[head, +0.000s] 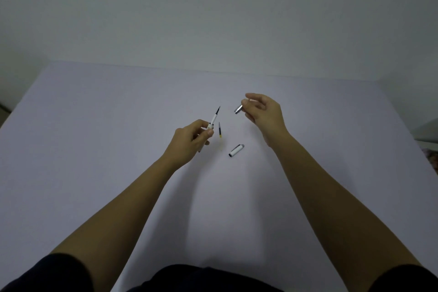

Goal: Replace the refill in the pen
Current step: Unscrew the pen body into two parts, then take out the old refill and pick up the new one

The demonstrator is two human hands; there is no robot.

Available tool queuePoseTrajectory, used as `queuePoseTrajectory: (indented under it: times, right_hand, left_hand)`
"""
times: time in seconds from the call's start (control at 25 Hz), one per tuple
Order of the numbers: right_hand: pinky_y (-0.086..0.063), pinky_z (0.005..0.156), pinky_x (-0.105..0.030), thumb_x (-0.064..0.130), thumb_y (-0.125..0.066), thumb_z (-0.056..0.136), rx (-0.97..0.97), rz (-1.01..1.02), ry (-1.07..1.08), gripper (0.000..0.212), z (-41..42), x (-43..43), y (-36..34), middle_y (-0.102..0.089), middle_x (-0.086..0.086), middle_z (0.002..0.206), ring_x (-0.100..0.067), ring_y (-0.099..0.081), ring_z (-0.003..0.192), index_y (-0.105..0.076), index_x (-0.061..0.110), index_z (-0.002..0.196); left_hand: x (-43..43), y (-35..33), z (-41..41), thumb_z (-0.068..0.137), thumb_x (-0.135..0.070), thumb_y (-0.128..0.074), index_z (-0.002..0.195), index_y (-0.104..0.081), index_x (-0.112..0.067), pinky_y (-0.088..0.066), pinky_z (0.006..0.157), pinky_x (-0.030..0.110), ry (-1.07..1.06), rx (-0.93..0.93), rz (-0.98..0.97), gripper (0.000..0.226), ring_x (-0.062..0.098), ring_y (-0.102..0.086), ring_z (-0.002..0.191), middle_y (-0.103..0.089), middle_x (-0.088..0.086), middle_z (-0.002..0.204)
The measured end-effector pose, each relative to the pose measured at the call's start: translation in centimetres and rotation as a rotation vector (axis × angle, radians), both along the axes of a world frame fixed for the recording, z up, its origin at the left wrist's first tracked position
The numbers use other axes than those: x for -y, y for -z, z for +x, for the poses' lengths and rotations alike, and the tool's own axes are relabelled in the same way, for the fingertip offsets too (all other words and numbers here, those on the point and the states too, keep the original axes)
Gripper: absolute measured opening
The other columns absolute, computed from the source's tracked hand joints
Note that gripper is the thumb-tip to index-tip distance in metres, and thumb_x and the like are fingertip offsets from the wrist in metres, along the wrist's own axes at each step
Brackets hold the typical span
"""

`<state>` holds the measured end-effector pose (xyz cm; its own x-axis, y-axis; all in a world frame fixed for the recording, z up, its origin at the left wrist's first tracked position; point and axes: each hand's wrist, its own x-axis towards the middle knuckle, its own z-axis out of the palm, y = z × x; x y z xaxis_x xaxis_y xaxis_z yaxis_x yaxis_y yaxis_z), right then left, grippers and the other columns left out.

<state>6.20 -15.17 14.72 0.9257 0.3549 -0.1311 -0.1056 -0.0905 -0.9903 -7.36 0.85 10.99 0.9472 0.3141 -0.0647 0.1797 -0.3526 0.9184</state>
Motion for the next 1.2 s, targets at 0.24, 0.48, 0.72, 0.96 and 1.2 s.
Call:
queuePoseTrajectory:
  times: [0.24, 0.48, 0.72, 0.96, 1.2]
  right_hand:
    - [-0.054, 0.090, -0.036, 0.019, -0.073, 0.076, -0.222, -0.382, 0.213, 0.021, -1.0, 2.3, 9.9, -0.072, -0.010, 0.093, -0.018, -0.064, 0.083, -0.071, 0.008, 0.094]
    - [-0.044, 0.081, -0.024, 0.022, -0.072, 0.078, -0.216, -0.669, 0.283, 0.025, -1.7, 2.7, 14.3, -0.072, -0.012, 0.104, -0.025, -0.064, 0.099, -0.069, 0.006, 0.098]
    - [-0.041, 0.074, -0.022, 0.026, -0.073, 0.078, -0.213, -0.692, 0.320, 0.029, -1.2, 2.1, 15.1, -0.073, -0.013, 0.099, -0.025, -0.066, 0.095, -0.067, 0.005, 0.096]
    - [-0.040, 0.075, -0.023, 0.030, -0.070, 0.080, -0.226, -0.702, 0.328, 0.034, -0.9, 2.2, 14.6, -0.072, -0.011, 0.103, -0.025, -0.064, 0.098, -0.065, 0.004, 0.100]
    - [-0.048, 0.084, -0.029, 0.027, -0.063, 0.084, -0.034, -0.509, 0.242, 0.017, -0.2, 0.6, 10.2, -0.074, -0.010, 0.094, -0.021, -0.066, 0.091, -0.070, 0.013, 0.090]
  left_hand:
    - [-0.6, 1.0, 1.4, 0.093, -0.035, -0.051, 0.094, -0.061, -0.030, -0.058, 0.070, 0.031, -0.043, 0.002, -0.044, 0.011, 0.006, -0.069, 0.071, -0.069, -0.006, 0.086]
    - [-0.9, 2.8, 2.3, 0.092, -0.039, -0.050, 0.099, -0.061, -0.024, -0.058, 0.070, 0.033, -0.062, -0.065, -0.025, 0.020, 0.006, -0.069, 0.071, -0.069, -0.007, 0.083]
    - [-1.1, 3.6, 3.2, 0.093, -0.039, -0.050, 0.098, -0.061, -0.022, -0.058, 0.068, 0.030, -0.062, -0.090, -0.012, 0.020, 0.007, -0.069, 0.072, -0.069, -0.007, 0.082]
    - [-0.9, 3.6, 3.2, 0.093, -0.037, -0.051, 0.097, -0.061, -0.022, -0.055, 0.061, 0.021, -0.053, -0.076, -0.029, 0.019, 0.005, -0.068, 0.070, -0.069, -0.003, 0.083]
    - [-0.6, 2.7, 3.2, 0.092, -0.036, -0.053, 0.093, -0.062, -0.025, -0.052, 0.058, 0.013, -0.064, -0.041, -0.046, 0.014, 0.004, -0.068, 0.068, -0.069, -0.003, 0.082]
